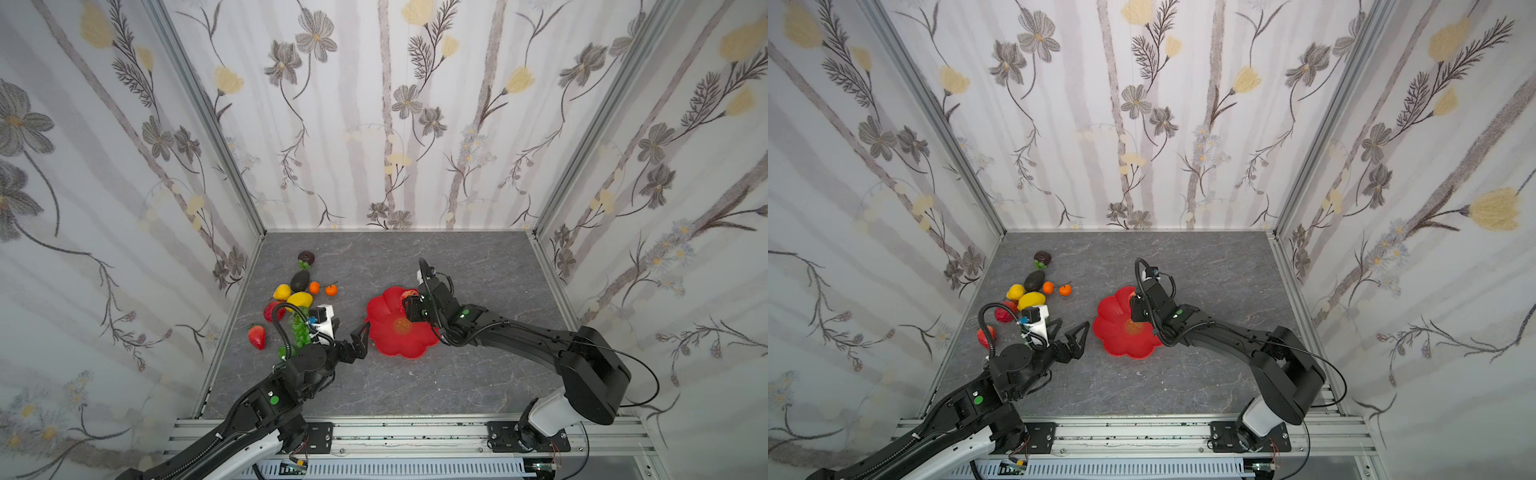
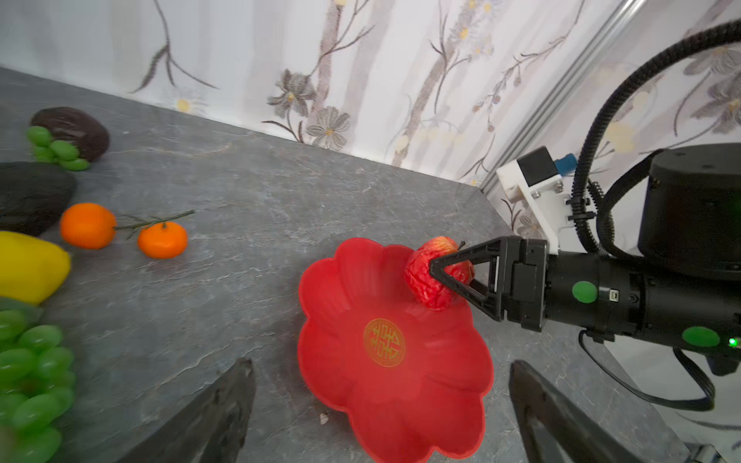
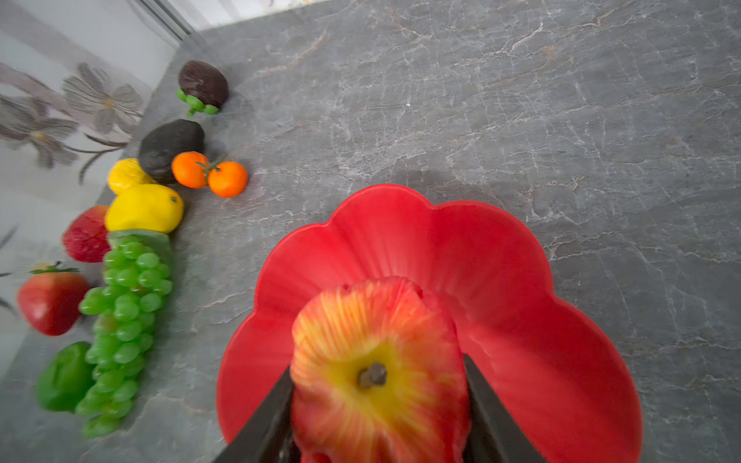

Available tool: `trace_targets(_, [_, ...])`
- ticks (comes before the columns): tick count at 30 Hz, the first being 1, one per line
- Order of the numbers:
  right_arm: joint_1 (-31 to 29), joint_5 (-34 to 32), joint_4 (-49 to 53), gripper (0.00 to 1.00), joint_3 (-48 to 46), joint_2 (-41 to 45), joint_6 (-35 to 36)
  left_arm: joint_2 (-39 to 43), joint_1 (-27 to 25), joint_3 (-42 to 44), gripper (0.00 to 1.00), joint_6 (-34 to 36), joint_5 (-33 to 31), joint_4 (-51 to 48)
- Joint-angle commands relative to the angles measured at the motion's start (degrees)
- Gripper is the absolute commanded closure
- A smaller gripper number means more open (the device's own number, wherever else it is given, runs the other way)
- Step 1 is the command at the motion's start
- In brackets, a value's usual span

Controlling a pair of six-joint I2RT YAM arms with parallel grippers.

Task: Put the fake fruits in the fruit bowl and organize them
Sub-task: 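Lower the apple into the bowl with right gripper while left arm withdraws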

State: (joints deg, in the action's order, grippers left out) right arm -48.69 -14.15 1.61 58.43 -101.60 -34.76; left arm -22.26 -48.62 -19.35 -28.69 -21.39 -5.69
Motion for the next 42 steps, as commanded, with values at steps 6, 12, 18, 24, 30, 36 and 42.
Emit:
trace_targets(6, [-2.53,-11.80,0.31,0.54,4.59,-8.72,2.50,9.68,4.62,0.43,0.00,-2.72,-2.84,-13.31])
trace_targets(12, [-2.97,-13.90,1.16,0.55,7.07,-13.34,4.11,8.55,5.19,0.75,0.00,-2.07,-2.62,-12.50])
trace_targets(18, [-3.95,-15.99,0.27,0.54,7.83,-15.67,4.79,6.63,5.47,0.34,0.00,-1.42,-2.08,-11.12])
trace_targets(24, [-4.92,-16.60,0.37,0.50,7.84,-17.64,4.40,6.33,5.73,0.16,0.00,-1.45,-2.17,-11.29])
trace_targets(30, [-5.23,-16.04,0.57,0.38,7.31,-17.92,3.90,6.57,5.91,-0.20,0.00,-2.63,-4.05,-12.98])
trace_targets(36, [-5.19,-15.34,1.16,0.27,7.31,-16.81,3.66,6.13,6.15,-1.06,0.00,-3.06,-4.36,-14.30])
trace_targets(42, [-5.19,-14.93,2.00,0.19,7.48,-15.74,3.54,5.58,6.41,-1.91,0.00,-2.91,-4.56,-15.17])
